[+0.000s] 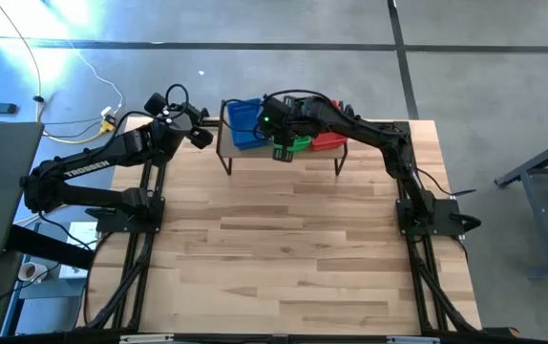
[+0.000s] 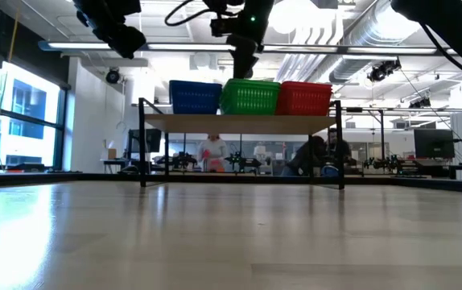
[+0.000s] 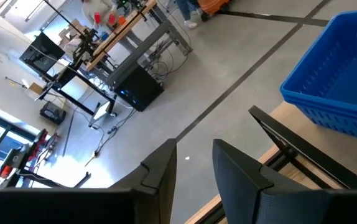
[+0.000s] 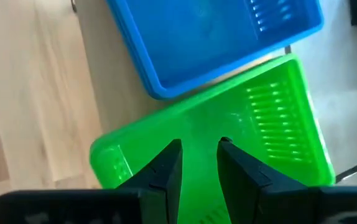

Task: Stack baskets on shelf by color
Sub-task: Adjust the bins

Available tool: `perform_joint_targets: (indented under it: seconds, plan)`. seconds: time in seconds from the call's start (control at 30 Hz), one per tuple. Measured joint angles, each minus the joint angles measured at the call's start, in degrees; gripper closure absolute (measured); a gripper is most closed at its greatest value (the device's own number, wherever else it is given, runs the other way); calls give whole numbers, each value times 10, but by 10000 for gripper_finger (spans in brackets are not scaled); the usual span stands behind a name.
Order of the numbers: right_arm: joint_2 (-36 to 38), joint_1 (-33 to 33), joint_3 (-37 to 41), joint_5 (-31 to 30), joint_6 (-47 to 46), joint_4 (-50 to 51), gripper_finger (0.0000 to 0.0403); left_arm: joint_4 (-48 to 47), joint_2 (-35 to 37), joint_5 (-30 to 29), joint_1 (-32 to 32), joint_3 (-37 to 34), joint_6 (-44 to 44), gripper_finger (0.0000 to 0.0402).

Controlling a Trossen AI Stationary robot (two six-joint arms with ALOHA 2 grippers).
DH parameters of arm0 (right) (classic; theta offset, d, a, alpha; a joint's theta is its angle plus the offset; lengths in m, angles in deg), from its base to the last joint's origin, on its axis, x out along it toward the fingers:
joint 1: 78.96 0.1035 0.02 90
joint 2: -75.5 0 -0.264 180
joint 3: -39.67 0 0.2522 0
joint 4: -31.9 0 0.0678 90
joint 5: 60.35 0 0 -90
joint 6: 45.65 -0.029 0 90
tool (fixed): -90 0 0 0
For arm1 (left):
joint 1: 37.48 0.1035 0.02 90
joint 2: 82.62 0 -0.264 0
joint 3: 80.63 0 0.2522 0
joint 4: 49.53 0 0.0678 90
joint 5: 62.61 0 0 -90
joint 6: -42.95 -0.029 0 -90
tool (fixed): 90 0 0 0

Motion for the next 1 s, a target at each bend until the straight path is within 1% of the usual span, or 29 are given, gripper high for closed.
perform_joint_targets:
  seconds: [0.17,0.3,0.47,0.6,0.9,1.0]
  plan:
    - [0,0,0,13,-7,-3,316,0,0,0,0,0,0,308]
    - [-5,-3,1,53,-23,-1,316,0,0,0,0,0,0,308]
    - [-5,-3,10,49,-33,-11,316,0,0,0,0,0,0,308]
    - [-5,-3,10,74,-39,-22,316,0,0,0,0,0,0,308]
    - [-5,0,10,94,-39,-64,316,0,0,0,0,0,0,308]
    - [-5,0,10,117,-39,-74,316,0,0,0,0,0,0,308]
